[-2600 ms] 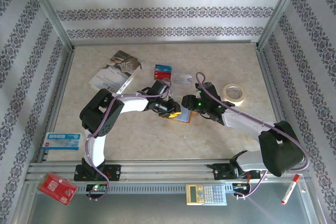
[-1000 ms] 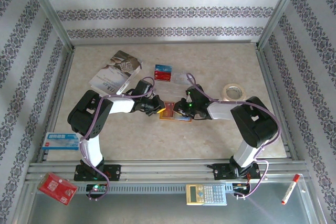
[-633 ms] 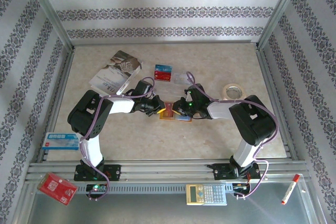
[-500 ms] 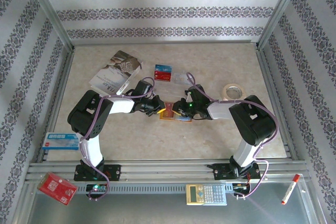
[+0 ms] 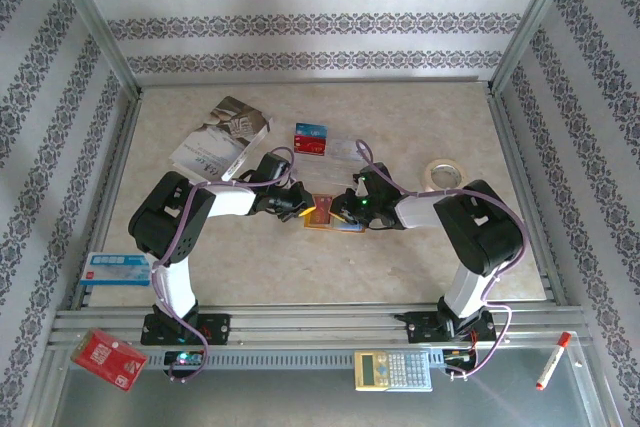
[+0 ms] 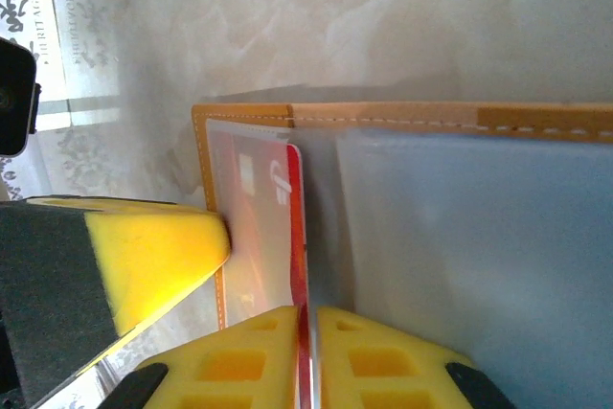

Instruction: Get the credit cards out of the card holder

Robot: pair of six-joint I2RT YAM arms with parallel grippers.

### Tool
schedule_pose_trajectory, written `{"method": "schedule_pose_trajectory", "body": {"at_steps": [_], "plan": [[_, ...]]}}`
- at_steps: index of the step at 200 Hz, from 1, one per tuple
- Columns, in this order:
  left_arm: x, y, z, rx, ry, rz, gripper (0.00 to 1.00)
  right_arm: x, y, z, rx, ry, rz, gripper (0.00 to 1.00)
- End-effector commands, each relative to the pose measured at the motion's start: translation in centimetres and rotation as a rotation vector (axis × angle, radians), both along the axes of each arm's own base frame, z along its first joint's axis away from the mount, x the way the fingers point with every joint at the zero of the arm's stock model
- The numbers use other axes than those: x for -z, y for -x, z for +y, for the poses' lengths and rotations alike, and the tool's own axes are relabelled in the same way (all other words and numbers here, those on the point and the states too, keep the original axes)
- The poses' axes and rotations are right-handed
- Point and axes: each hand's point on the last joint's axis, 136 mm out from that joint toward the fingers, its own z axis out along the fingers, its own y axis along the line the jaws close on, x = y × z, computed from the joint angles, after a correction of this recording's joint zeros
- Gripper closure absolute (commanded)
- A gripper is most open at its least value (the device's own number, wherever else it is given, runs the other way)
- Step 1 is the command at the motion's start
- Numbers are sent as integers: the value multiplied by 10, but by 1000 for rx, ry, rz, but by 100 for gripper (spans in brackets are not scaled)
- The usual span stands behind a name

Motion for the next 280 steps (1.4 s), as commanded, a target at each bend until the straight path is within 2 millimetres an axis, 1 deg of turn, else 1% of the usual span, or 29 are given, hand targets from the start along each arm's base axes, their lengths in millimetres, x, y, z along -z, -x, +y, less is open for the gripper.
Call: {"method": "schedule_pose_trajectory", "body": {"at_steps": [1,50,63,85,91,106,123,140,151,165,181,199,227,248,267,280], "plan": [[48,31,28,-32,-131,169,89,10,2,1,-8,-24,13,88],[48,32,27,-30,-124,173,90,-3,-3,7,-14,-77,-43,91],[47,31,27,-31,-121,172,90,-6,-4,8,-14,-90,-56,95],[41,27,26,-34,-112,155,88,-5,-4,1,1,-79,-61,100],[36,24,25,-31,-102,137,86,-5,-4,-2,8,-73,-60,100],[19,15,16,6,-56,77,74,-4,-3,-11,28,-59,-59,100],[4,8,11,30,-42,30,63,-4,-1,-20,39,-35,-64,100],[-4,5,8,38,-20,4,59,-5,1,-28,51,-13,-67,100],[-7,3,6,39,-9,-5,58,-6,2,-32,60,-1,-68,100],[-7,3,5,43,-3,-3,58,-7,2,-37,69,3,-72,100],[-5,4,4,47,1,5,60,-13,1,-39,71,2,-89,100],[-10,2,1,53,18,-6,61,-21,0,-41,69,3,-124,100],[-32,-8,-6,69,47,-56,61,-41,-1,-51,89,11,-202,100],[-49,-14,-11,78,71,-96,60,-51,-2,-62,109,31,-253,100],[-62,-18,-14,83,98,-126,58,-64,-5,-68,119,27,-301,100],[-71,-20,-15,81,121,-147,55,-73,-6,-69,109,14,-331,100]]}}
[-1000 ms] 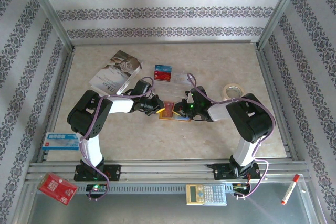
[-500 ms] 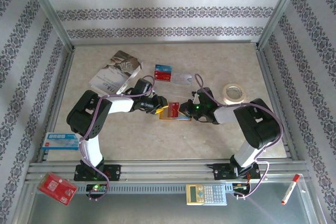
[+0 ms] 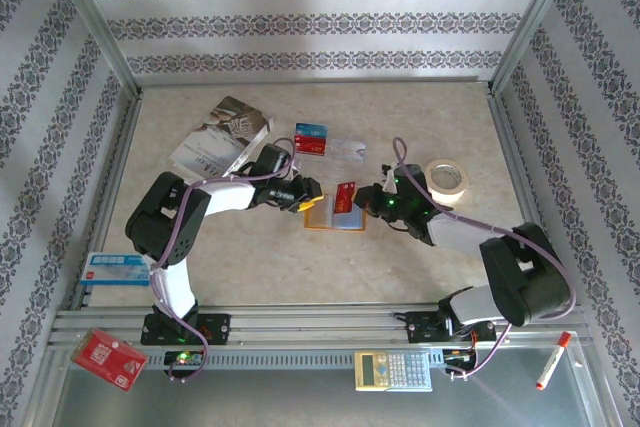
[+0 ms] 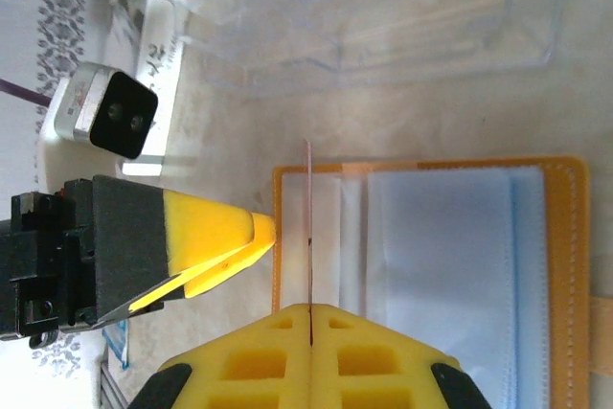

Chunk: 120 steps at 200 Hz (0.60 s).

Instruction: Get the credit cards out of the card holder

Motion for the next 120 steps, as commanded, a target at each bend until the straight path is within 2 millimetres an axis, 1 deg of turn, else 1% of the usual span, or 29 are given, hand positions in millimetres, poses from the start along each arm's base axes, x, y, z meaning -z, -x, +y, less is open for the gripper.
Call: {"method": "schedule_pose_trajectory", "body": {"at_steps": [1,27,41,55,67,86,98,120], "plan": [[-36,-9,-3,17,62,-79,55,-6,-2,-9,1,33,-60,100],[-60,-12,-3,12,144,-148,43,-27,-4,-5,-28,-6,-116,100],[-70,-11,-1,11,177,-183,37,-39,-4,1,-62,-49,-140,100],[-75,-8,-1,23,195,-206,29,-52,-4,9,-105,-100,-163,100],[-77,-6,-2,33,209,-216,24,-62,-4,14,-126,-139,-181,100],[-84,-3,-5,53,257,-228,19,-76,-4,20,-151,-195,-203,100],[-90,-1,-9,67,302,-236,17,-86,-4,23,-165,-226,-221,100],[-106,-1,-19,101,408,-238,17,-98,-5,27,-180,-284,-232,100]]}}
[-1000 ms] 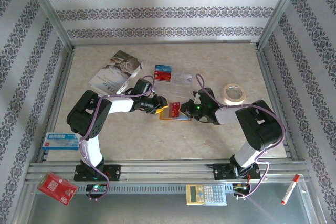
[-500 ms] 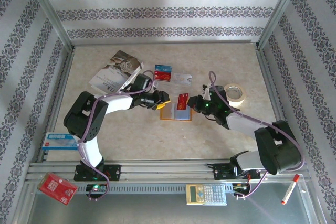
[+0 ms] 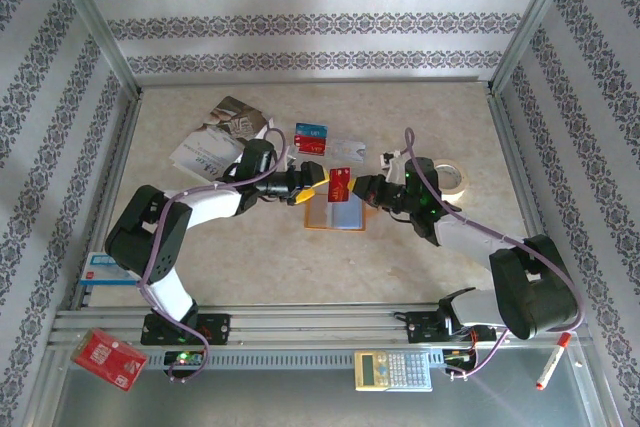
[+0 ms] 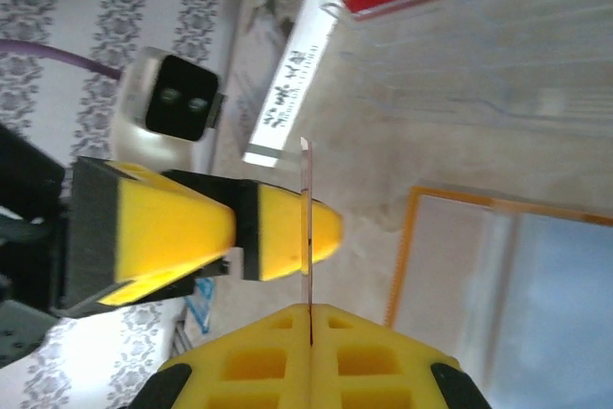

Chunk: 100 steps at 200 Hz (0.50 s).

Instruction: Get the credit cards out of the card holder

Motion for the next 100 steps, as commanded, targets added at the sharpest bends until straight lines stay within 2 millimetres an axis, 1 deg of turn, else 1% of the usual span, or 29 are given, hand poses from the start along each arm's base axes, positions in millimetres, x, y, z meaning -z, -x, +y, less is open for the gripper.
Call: {"method": "schedule_pose_trajectory", "body": {"at_steps": [1,23,38,45,59,66,74,96,100], "plan": [[-37,-4,-13,61,166,-72,17,-37,-5,9,-51,-110,-78,100],[-55,-3,-20,91,258,-95,24,-46,-7,12,-63,-158,-84,100],[-64,-2,-23,109,289,-109,31,-47,-9,13,-65,-177,-79,100],[-66,-1,-24,117,292,-112,36,-46,-10,13,-65,-184,-68,100],[-67,0,-24,120,289,-116,50,-49,-13,14,-63,-207,-71,100],[-68,0,-24,122,288,-119,53,-51,-14,13,-57,-220,-69,100],[-69,0,-23,119,290,-124,60,-52,-15,14,-56,-234,-68,100],[-84,0,-24,125,308,-161,81,-53,-18,12,-40,-247,-63,100],[-86,0,-24,125,310,-166,86,-52,-18,12,-36,-248,-57,99]]}}
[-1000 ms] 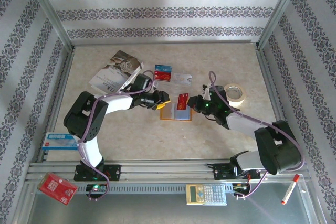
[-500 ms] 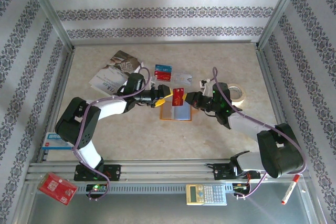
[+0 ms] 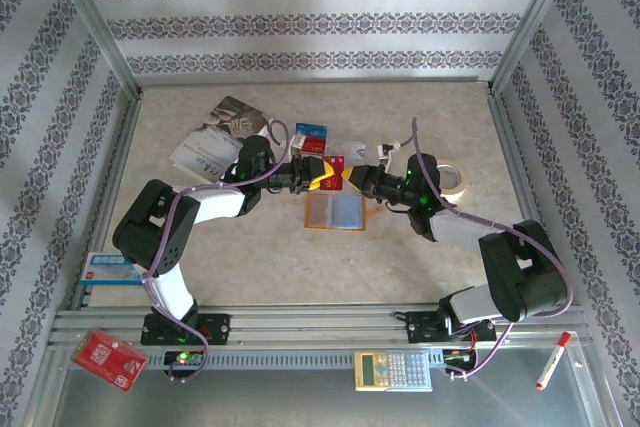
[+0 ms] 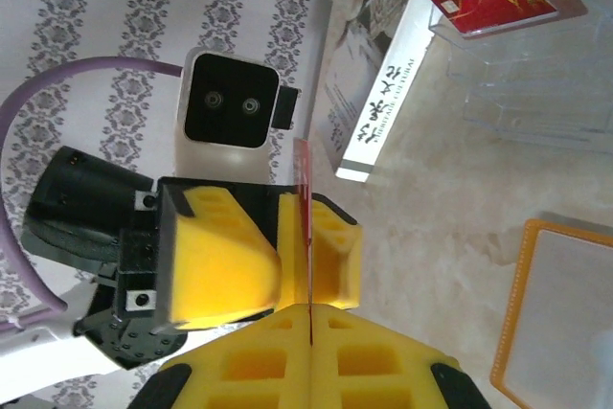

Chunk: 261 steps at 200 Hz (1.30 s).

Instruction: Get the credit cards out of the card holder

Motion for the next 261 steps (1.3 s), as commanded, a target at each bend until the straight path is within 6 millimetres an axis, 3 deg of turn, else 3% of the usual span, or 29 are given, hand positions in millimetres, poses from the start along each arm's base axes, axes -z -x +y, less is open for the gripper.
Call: {"method": "schedule_pose_trajectory", "body": {"at_steps": [1,12,33,64,87,114,172,213,225,237,251,261], "plan": [[-37,1,-2,24,65,-110,88,-24,-7,1,2,-59,-61,99],[-43,0,-2,15,68,-125,100,-25,-8,1,9,-69,-52,89],[-56,-7,3,-50,70,-158,100,-30,-11,0,69,-128,-14,66],[-67,-22,13,-177,51,-205,100,-49,-12,12,140,-211,-9,57],[-72,-27,20,-241,46,-229,100,-56,-15,12,170,-240,-17,59],[-74,-28,23,-264,52,-239,100,-65,-16,16,151,-243,-47,69],[-69,-25,22,-254,63,-219,100,-66,-24,25,117,-245,-64,80],[-64,-26,24,-260,55,-203,100,-66,-26,28,104,-226,-93,98],[-59,-28,30,-280,46,-190,85,-64,-27,28,102,-210,-107,100],[-49,-32,41,-314,22,-165,75,-59,-28,28,100,-177,-117,100],[-27,-36,61,-380,-51,-109,48,-50,-28,29,81,-110,-137,100],[-8,-36,78,-429,-127,-79,37,-38,-29,30,65,-40,-139,100]]}}
